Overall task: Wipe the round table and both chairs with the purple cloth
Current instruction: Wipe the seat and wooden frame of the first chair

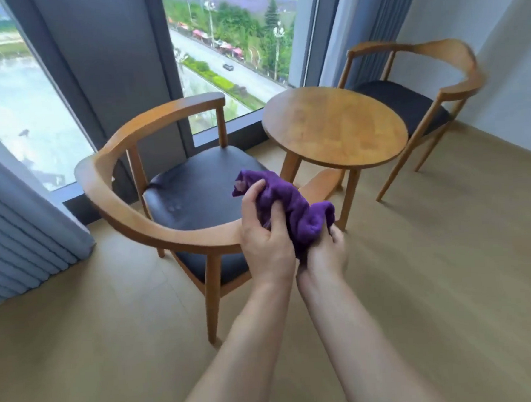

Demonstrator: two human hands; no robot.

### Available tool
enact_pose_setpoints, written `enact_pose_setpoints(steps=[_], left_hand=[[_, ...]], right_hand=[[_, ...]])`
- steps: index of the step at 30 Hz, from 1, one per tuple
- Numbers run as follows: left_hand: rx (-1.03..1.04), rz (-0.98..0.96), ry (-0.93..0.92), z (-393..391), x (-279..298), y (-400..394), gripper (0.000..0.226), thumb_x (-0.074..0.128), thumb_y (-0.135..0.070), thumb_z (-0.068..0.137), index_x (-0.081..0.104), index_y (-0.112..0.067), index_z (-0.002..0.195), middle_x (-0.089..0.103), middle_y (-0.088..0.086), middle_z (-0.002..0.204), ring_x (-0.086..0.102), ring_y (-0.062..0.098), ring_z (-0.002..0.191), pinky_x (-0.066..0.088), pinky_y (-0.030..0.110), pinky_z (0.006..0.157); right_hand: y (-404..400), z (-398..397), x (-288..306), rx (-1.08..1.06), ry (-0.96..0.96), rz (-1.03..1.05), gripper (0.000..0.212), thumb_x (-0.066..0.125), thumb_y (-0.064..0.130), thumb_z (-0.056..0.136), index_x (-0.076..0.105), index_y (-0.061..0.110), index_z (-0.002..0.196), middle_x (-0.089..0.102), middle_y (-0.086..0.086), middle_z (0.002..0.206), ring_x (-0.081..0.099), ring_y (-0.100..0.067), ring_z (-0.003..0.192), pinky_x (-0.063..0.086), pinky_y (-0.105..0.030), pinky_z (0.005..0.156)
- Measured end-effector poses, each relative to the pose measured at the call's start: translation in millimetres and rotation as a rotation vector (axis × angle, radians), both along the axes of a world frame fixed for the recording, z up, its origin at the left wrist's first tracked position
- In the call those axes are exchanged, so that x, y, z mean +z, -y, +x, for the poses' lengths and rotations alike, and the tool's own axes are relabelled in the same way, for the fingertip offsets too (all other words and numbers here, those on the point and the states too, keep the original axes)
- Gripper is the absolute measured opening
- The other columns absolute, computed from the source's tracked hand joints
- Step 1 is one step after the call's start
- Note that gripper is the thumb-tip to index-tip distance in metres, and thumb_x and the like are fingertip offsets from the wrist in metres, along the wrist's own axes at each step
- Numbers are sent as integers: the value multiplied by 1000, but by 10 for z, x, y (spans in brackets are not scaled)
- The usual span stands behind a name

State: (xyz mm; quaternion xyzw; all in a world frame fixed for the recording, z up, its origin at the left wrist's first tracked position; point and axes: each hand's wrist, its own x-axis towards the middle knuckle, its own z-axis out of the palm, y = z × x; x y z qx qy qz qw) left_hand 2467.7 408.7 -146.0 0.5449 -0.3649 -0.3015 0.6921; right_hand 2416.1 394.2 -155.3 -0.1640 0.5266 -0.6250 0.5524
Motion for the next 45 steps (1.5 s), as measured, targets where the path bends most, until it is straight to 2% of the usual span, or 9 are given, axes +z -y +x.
enact_pose_setpoints(steps=[6,9,11,18,21,24,31,36,45], left_hand=[[-183,345,497,-109,-376,873,44,43,-35,104,38,-34,148,47,-3,148,44,20,135,37,42,114],[-232,565,1065,-22,-647,1149,41,32,-44,103,39,-38,143,54,2,129,48,29,119,34,45,101],[-274,577,1183,61,-688,1336,32,36,-49,101,47,-39,129,51,2,114,49,30,108,36,45,89],[-308,423,972,494,-480,2061,23,57,-34,96,44,-19,85,51,1,83,52,26,81,33,33,69],[-445,514,789,439,-382,2387,31,57,-40,97,52,-26,123,64,4,107,59,25,104,39,30,83],[-627,645,731,234,-469,2459,66,51,-47,99,20,-28,154,59,11,131,56,29,121,40,35,96],[-754,786,762,-16,-763,2296,47,30,-61,97,49,-19,106,65,7,109,58,29,97,47,44,91],[-749,784,888,14,-732,2204,42,33,-58,95,45,-18,100,58,5,103,56,30,95,44,43,84],[-892,624,694,-291,-766,2831,50,39,-59,94,52,-16,115,64,10,117,59,32,111,44,42,90]], right_hand=[[826,-216,-301,-47,-64,280,28,82,23,72,71,18,97,76,-6,93,73,-24,75,62,-39,72],[1067,-367,-600,46,-36,392,40,81,23,73,63,26,108,71,-5,106,70,-32,91,58,-56,78],[1146,-456,-744,100,-129,403,24,76,29,76,62,25,94,72,-8,103,69,-33,91,59,-50,77],[1495,-726,-870,-10,-563,451,36,65,48,84,53,15,74,65,-9,75,61,-32,70,56,-56,76],[1787,-826,-852,-112,-545,487,26,69,37,86,56,15,94,65,-11,99,66,-37,92,55,-51,88],[1916,-813,-807,-98,-629,508,58,69,38,86,45,20,136,49,-13,135,56,-32,117,46,-40,103],[1852,-542,-796,151,-704,548,55,42,56,96,55,9,121,63,-15,121,57,-34,113,46,-40,97],[1696,-356,-819,105,-730,591,46,36,55,99,51,12,109,62,-17,120,57,-35,111,37,-34,79],[2313,-510,-818,-80,-733,553,46,34,48,101,52,12,122,56,-17,132,52,-34,120,42,-43,102]])
